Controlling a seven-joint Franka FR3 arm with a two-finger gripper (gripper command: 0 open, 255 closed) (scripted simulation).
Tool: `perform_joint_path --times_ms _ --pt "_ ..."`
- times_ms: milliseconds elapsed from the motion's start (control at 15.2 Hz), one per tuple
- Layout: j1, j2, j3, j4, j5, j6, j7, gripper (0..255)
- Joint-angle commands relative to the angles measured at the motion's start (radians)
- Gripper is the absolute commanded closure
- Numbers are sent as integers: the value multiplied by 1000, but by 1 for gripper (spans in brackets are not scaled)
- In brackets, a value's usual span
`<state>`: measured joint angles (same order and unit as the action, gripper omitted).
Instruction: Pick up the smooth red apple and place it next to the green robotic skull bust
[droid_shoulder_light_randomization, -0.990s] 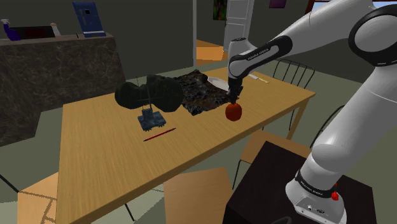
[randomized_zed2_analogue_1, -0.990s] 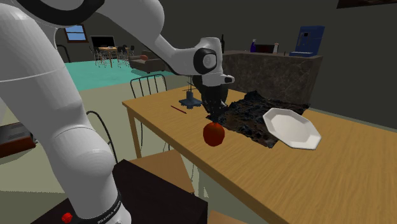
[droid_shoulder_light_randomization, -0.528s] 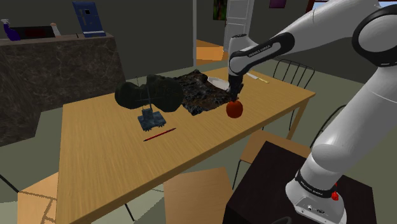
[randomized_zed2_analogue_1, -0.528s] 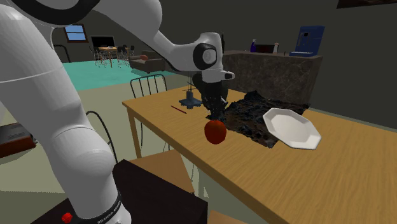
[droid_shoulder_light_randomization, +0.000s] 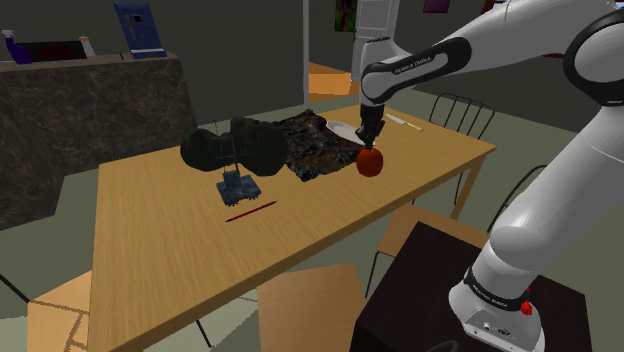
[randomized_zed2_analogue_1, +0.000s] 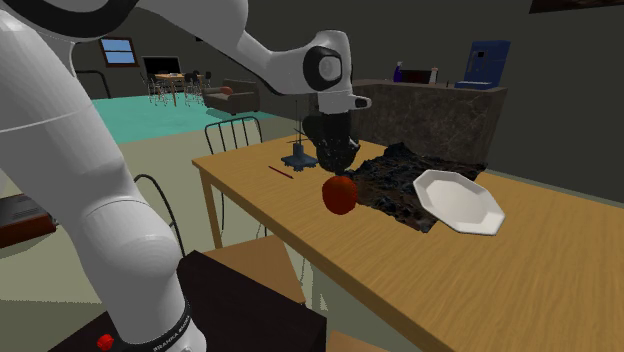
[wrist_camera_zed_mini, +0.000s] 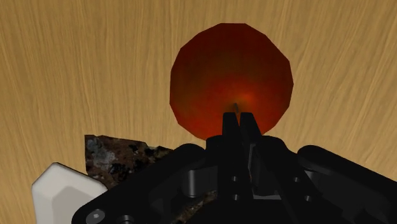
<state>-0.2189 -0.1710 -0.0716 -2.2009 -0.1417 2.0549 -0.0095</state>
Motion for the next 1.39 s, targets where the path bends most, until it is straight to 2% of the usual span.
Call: perform_joint_path --times_ms 0,1320 --pt "1 -11 1 20 2 -31 -2 255" --pt "5 -38 7 261 13 -299 -30 255"
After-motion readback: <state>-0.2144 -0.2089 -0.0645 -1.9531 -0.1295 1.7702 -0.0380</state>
